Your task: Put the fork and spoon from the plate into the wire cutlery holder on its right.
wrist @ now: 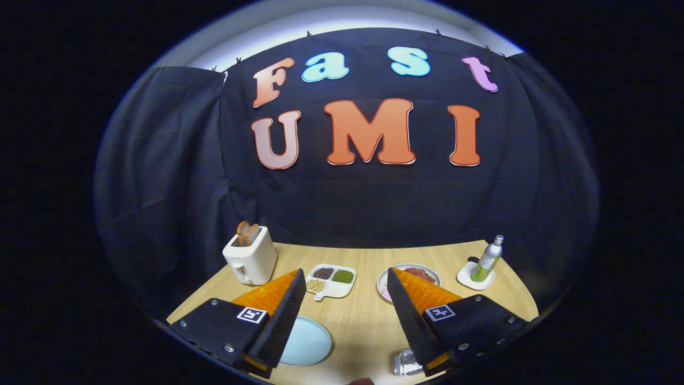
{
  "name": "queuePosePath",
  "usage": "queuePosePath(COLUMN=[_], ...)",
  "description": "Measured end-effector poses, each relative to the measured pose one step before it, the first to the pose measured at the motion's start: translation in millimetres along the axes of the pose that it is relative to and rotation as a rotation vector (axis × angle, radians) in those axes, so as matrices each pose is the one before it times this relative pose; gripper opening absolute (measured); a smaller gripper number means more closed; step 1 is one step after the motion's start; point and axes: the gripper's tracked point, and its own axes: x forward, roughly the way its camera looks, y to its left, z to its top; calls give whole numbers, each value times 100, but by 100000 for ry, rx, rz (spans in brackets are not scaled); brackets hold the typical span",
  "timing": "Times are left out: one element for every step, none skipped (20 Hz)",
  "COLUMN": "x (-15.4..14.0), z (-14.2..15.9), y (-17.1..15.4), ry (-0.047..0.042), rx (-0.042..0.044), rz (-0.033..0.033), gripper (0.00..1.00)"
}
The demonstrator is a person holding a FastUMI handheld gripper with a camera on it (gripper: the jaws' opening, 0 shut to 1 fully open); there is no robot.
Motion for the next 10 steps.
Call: queuePosePath(x=[181, 275, 88, 234, 210, 274, 268, 384, 360, 550], z=[-45, 57, -39, -84, -234, -511, -1025, -1143, -1334, -1266], y=[695, 676, 424, 657, 774, 894, 1037, 1057, 1156, 1034], ry=[-1131, -818, -570, -493, 176, 691, 2556, 3204, 4307, 3883], rx=[3088, 2217, 1132, 500, 35, -105, -284, 59, 107, 259], rz=[634, 90, -535, -337, 47, 774, 980, 830, 1524, 811], gripper=[95, 95, 96, 96, 97, 97, 98, 98, 98, 98])
